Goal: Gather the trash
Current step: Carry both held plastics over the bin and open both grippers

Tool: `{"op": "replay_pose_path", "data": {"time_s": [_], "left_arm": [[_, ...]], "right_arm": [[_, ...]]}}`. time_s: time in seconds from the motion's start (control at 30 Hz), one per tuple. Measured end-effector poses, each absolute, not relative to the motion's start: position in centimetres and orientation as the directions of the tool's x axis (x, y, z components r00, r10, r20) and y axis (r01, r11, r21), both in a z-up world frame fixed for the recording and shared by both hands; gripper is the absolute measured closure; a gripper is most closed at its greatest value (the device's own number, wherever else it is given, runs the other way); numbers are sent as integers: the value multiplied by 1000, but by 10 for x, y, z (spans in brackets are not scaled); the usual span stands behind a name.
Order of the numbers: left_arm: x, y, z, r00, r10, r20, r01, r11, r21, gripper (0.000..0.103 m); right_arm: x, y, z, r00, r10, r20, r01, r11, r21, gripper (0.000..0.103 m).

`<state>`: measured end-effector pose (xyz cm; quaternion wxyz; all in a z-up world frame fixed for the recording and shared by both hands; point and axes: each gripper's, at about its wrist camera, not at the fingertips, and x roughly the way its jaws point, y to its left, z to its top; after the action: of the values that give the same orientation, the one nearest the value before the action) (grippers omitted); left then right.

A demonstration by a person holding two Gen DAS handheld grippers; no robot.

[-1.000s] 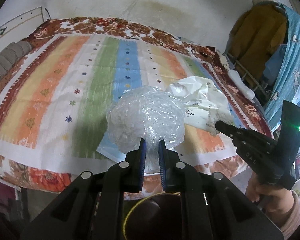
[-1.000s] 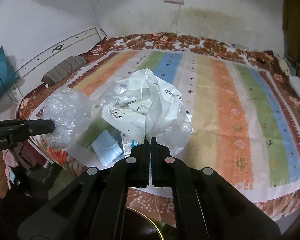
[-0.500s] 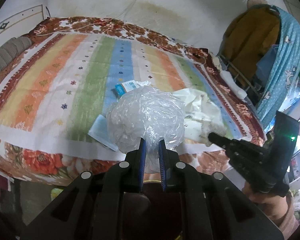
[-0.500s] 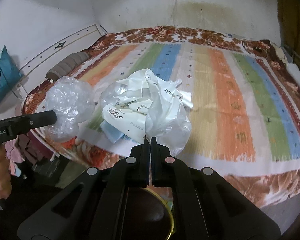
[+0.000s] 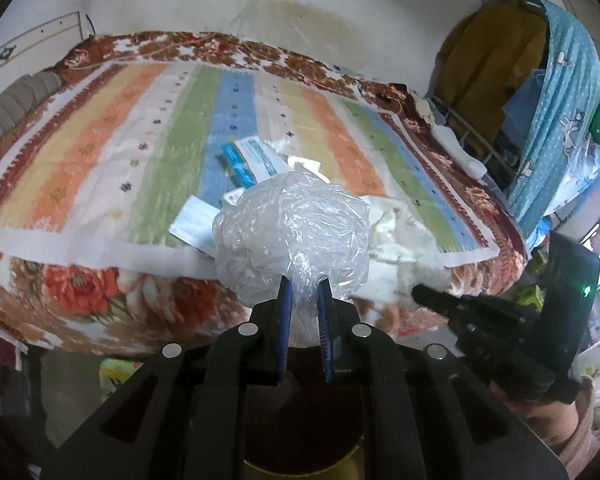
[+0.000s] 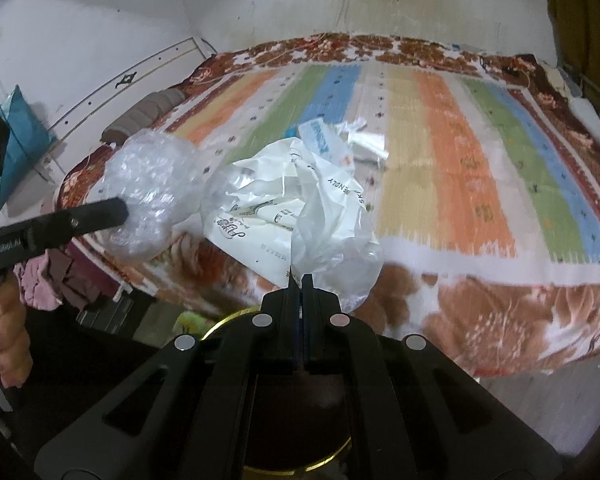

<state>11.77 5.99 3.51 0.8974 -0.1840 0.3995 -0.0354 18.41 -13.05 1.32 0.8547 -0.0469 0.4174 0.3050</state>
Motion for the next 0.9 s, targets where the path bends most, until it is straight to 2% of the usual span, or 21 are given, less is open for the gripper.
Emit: {"op": "replay_pose_path", "data": {"time_s": [0.67, 0.9], "left_arm": [[77, 21, -10, 612, -200, -765, -112, 936, -334, 90], [79, 14, -39, 510, -198, -837, -170, 931, -324, 90]], "right_arm": [[128, -138, -54, 301, 416, -858, -514, 829, 222, 103], [124, -135, -75, 263, 357, -897, -494, 848, 193, 103]]}}
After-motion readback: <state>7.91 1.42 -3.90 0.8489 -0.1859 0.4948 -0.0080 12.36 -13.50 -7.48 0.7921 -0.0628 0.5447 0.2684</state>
